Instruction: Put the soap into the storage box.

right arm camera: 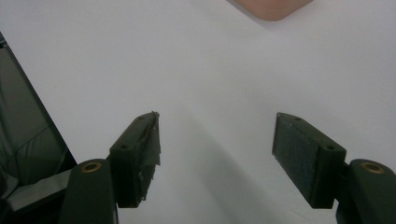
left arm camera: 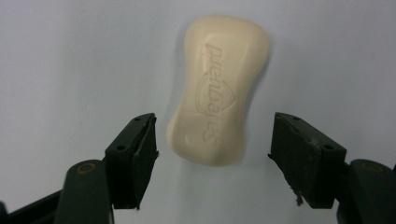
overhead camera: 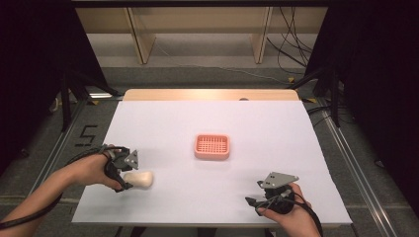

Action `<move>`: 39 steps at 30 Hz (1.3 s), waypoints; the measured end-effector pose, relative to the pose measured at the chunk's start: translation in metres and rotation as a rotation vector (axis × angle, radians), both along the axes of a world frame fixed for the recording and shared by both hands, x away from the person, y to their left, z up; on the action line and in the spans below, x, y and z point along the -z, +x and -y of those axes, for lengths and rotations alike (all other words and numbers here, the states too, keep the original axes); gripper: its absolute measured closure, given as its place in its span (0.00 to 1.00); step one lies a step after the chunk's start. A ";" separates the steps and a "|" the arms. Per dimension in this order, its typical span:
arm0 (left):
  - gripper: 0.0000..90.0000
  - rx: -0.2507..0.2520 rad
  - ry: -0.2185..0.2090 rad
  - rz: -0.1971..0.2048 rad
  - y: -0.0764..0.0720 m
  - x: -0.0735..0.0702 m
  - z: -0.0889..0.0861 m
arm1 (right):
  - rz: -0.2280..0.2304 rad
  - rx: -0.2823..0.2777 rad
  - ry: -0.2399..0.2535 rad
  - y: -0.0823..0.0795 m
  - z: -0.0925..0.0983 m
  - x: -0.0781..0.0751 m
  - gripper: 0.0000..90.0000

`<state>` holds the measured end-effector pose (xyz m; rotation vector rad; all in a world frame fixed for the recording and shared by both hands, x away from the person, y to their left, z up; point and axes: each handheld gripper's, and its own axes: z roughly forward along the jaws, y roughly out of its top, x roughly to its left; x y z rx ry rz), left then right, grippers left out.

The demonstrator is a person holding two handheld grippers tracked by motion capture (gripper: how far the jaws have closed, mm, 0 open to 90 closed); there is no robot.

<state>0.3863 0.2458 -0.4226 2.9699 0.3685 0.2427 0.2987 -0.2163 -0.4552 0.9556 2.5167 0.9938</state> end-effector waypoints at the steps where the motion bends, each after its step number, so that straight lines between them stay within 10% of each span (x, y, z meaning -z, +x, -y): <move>1: 0.34 0.001 -0.001 -0.001 0.001 0.000 0.000 | -0.007 0.001 0.000 0.000 0.000 0.000 0.37; 39: 0.36 0.110 0.059 -0.092 0.020 0.017 0.028 | -0.005 -0.009 0.001 0.000 -0.001 0.000 0.37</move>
